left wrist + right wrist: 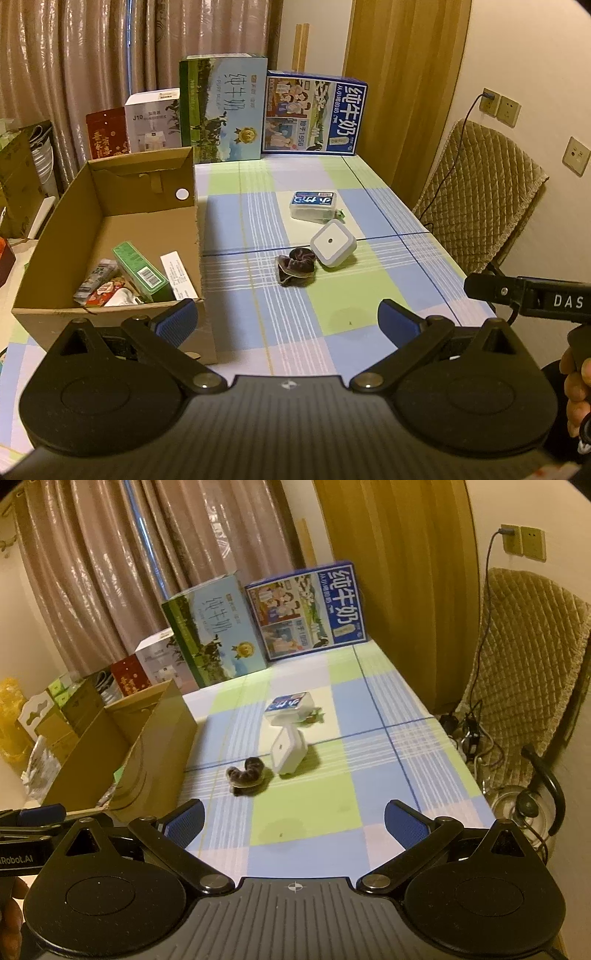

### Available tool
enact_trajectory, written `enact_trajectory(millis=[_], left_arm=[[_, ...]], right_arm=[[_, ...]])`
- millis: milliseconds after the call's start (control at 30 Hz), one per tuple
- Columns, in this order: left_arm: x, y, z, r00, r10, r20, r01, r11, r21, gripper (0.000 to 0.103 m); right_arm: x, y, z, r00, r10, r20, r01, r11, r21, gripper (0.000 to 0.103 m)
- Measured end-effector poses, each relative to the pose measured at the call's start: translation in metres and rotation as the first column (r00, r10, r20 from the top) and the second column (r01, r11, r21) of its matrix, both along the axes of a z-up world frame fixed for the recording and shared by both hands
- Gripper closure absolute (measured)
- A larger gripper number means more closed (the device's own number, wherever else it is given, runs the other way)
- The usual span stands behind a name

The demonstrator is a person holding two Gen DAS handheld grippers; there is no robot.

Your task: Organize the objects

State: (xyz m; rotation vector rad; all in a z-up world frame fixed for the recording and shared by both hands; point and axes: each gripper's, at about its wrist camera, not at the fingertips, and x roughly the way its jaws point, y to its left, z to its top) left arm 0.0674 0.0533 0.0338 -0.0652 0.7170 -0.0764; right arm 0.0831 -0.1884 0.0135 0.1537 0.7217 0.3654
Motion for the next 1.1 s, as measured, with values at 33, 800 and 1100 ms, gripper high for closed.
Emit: enact_trajectory(millis=[33,800,1100], left_arm=[[0.001,-0.001,-0.001,1.0,-0.003,-0.002,0.003,1.0,-0.001,0.001],[0.032,-0.016,-0.03,0.999,-0.032,-0.034,0.032,0.999,0.002,0.001],[0.061,-0.036,-0.06,0.999,-0.046,-0.027,0.047,0.998,0.034,0.001]], right_arm=[[0.0,-0.001,0.0,1.0,-0.003,0.0,0.003,1.0,0.0,0.002],[0.024,-0.002,-0.014,1.0,0.01,0.025,-0.009,0.998,-0.063,0.002],[0.06,0.008,-0.026,0.995,0.073,0.072,-0.062,0.988,-0.142,0.002]])
